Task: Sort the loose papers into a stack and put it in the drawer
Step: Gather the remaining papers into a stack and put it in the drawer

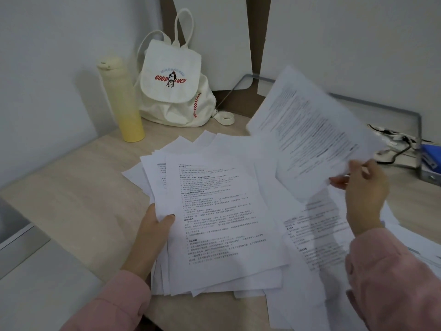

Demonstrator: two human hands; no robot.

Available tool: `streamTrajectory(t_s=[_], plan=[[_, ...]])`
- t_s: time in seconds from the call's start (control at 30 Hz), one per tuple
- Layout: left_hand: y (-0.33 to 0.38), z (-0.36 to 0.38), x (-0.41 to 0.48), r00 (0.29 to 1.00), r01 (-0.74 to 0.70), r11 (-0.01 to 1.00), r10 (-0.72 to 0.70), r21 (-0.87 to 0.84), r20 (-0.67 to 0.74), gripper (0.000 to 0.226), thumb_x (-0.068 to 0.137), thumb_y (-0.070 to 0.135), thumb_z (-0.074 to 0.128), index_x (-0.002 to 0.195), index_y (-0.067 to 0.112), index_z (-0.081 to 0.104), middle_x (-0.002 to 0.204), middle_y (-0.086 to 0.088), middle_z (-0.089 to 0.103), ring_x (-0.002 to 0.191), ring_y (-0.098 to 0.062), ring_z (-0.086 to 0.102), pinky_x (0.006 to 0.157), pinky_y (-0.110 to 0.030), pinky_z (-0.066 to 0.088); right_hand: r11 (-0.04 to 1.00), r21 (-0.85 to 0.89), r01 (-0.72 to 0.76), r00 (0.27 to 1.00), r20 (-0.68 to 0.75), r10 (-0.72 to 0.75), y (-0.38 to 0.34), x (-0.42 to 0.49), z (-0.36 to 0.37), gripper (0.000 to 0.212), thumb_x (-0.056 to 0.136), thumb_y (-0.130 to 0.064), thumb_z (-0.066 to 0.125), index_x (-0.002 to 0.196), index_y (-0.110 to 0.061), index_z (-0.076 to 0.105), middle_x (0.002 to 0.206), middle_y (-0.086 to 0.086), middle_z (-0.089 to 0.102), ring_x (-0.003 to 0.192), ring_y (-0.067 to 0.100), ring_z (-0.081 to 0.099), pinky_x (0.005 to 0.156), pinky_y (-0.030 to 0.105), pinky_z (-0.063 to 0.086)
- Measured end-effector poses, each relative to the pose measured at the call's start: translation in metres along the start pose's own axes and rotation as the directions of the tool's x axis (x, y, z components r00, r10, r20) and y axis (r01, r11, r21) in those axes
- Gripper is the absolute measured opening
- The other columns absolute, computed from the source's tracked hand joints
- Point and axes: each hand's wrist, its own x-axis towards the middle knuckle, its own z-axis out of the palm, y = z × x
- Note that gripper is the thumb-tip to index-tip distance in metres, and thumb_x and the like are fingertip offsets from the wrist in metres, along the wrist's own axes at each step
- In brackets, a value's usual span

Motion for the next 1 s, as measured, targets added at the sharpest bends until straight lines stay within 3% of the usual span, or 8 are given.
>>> streamTrajectory(t_s=[0.13, 0.3, 0.43, 0.63, 0.73, 0.87, 0.93, 1.0], plan=[[0.003, 0.001, -0.001, 0.999, 0.024, 0.998, -0.023, -0.054, 0.027, 0.04, 0.092, -0.001, 0.046, 0.132, 0.006, 0.047, 0.12, -0.009, 0.057, 0.104, -0.024, 0.054, 0.088, -0.035, 0.043, 0.948, 0.317, -0.012, 0.999, -0.043, 0.027, -0.021, 0.001, -0.02, 0.021, 0.094, -0.013, 0.045, 0.074, -0.019, 0.049, 0.059, 0.002, 0.061, 0.047, 0.007, 0.064, 0.057, 0.021, 0.057], [0.014, 0.009, -0.011, 0.997, 0.021, 0.993, -0.013, -0.114, 0.071, 0.037, 0.093, 0.002, 0.047, 0.13, 0.009, 0.05, 0.119, -0.008, 0.059, 0.106, -0.027, 0.057, 0.096, -0.041, 0.044, 0.782, 0.548, -0.296, 0.955, 0.141, 0.263, -0.028, -0.001, -0.037, 0.01, 0.094, -0.006, 0.045, 0.098, -0.006, 0.055, 0.057, -0.001, 0.068, 0.056, 0.01, 0.069, 0.059, 0.019, 0.056], [0.016, 0.022, -0.02, 0.995, 0.027, 0.979, -0.007, -0.202, 0.096, 0.04, 0.094, 0.01, 0.049, 0.134, 0.015, 0.048, 0.126, -0.003, 0.06, 0.113, -0.024, 0.058, 0.102, -0.046, 0.043, 0.783, 0.428, -0.452, 0.891, 0.264, 0.37, -0.018, -0.02, -0.036, 0.01, 0.092, 0.001, 0.048, 0.082, -0.002, 0.051, 0.076, 0.012, 0.058, 0.051, 0.011, 0.069, 0.051, 0.018, 0.054], [0.017, 0.039, -0.031, 0.992, 0.069, 0.95, -0.031, -0.306, 0.126, 0.04, 0.094, 0.011, 0.051, 0.134, 0.017, 0.047, 0.124, -0.002, 0.061, 0.109, -0.02, 0.059, 0.099, -0.04, 0.045, 0.827, 0.154, -0.54, 0.77, 0.486, 0.413, -0.004, -0.05, -0.036, 0.013, 0.091, 0.0, 0.05, 0.078, -0.004, 0.052, 0.059, 0.009, 0.065, 0.053, 0.013, 0.068, 0.05, 0.021, 0.055], [0.018, 0.033, -0.029, 0.984, 0.114, 0.949, -0.066, -0.295, 0.165, 0.036, 0.093, 0.013, 0.053, 0.128, 0.021, 0.052, 0.118, -0.002, 0.065, 0.106, -0.022, 0.062, 0.097, -0.041, 0.048, 0.873, -0.055, -0.485, 0.721, 0.54, 0.434, -0.001, -0.046, -0.043, 0.013, 0.091, -0.005, 0.048, 0.084, -0.007, 0.058, 0.077, 0.008, 0.062, 0.067, 0.018, 0.061, 0.057, 0.025, 0.055], [0.021, 0.018, -0.017, 0.977, 0.119, 0.979, -0.085, -0.169, 0.194, 0.032, 0.095, 0.009, 0.048, 0.125, 0.013, 0.055, 0.121, -0.006, 0.064, 0.111, -0.02, 0.061, 0.089, -0.031, 0.05, 0.824, -0.311, -0.474, 0.721, 0.399, 0.566, 0.009, -0.021, -0.046, 0.01, 0.09, -0.006, 0.048, 0.096, -0.003, 0.055, 0.079, 0.011, 0.053, 0.068, 0.023, 0.051, 0.058, 0.028, 0.041], [0.022, 0.009, -0.015, 0.959, 0.108, 0.989, -0.076, -0.104, 0.274, 0.028, 0.092, 0.015, 0.054, 0.119, 0.023, 0.06, 0.111, 0.005, 0.069, 0.1, -0.011, 0.067, 0.081, -0.025, 0.053, 0.798, -0.483, -0.361, 0.76, 0.343, 0.551, 0.012, -0.008, -0.045, 0.006, 0.088, -0.008, 0.048, 0.085, -0.005, 0.052, 0.08, 0.014, 0.049, 0.068, 0.025, 0.046, 0.061, 0.03, 0.038], [0.023, 0.003, -0.01, 0.928, 0.14, 0.986, -0.1, -0.087, 0.36, 0.033, 0.091, 0.017, 0.055, 0.124, 0.021, 0.058, 0.115, 0.002, 0.068, 0.105, -0.016, 0.065, 0.09, -0.031, 0.05, 0.783, -0.591, -0.194, 0.803, 0.363, 0.473, 0.013, 0.0, -0.041, 0.016, 0.086, -0.01, 0.049, 0.071, -0.01, 0.045, 0.077, 0.012, 0.045, 0.067, 0.023, 0.041, 0.065, 0.028, 0.031]])
